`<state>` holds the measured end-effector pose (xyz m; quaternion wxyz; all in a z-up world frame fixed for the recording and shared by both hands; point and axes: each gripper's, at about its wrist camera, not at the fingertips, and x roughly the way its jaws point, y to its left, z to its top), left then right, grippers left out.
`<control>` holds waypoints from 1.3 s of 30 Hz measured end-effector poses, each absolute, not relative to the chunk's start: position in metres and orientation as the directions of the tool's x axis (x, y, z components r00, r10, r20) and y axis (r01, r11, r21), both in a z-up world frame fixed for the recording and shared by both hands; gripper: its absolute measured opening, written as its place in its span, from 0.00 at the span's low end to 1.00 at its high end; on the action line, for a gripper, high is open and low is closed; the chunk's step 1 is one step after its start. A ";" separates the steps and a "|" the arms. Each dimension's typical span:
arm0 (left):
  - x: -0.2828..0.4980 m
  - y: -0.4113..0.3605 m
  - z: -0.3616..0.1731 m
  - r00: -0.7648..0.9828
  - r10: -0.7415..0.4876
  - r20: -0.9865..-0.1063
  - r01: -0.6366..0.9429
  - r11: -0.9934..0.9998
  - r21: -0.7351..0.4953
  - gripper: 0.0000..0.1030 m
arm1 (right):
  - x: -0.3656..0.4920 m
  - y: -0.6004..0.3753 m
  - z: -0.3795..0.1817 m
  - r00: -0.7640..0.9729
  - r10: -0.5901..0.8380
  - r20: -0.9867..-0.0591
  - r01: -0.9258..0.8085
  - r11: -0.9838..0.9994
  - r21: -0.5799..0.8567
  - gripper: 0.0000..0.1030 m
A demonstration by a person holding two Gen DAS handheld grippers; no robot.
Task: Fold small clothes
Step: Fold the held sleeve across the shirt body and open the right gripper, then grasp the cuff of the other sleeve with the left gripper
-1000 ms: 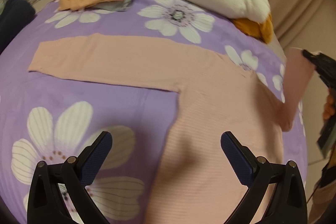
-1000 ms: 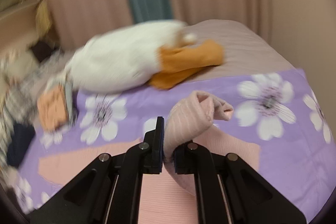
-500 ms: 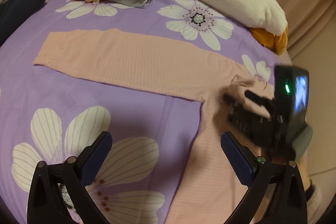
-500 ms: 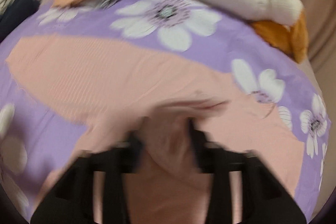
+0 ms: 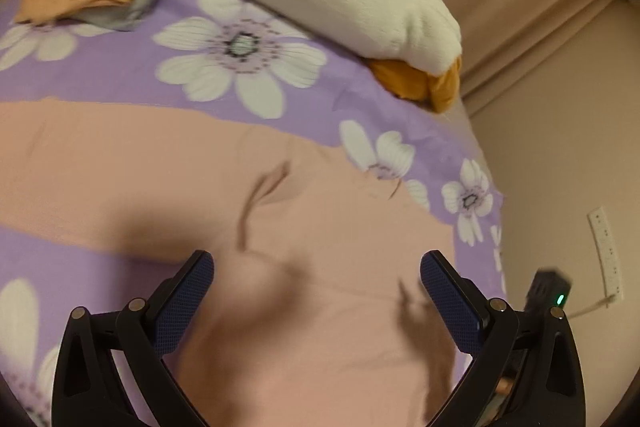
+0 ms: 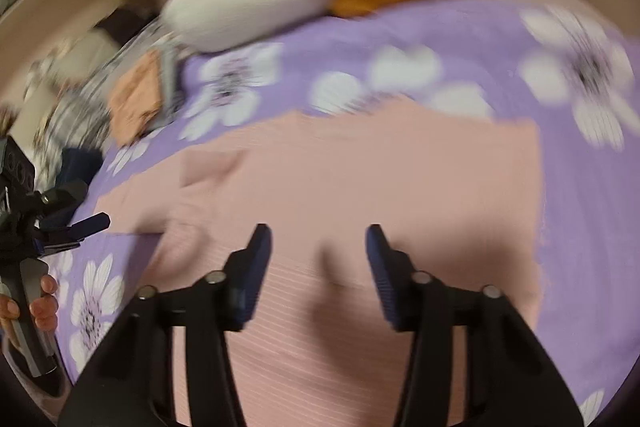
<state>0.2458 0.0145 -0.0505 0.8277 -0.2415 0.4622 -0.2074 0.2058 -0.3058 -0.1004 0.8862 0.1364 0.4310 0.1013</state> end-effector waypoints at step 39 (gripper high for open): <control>0.193 0.234 -0.116 0.706 -0.397 -0.586 -0.292 0.591 -0.752 0.99 | 0.123 -0.343 -0.094 0.699 0.366 -0.615 -0.040 0.878 0.476 0.44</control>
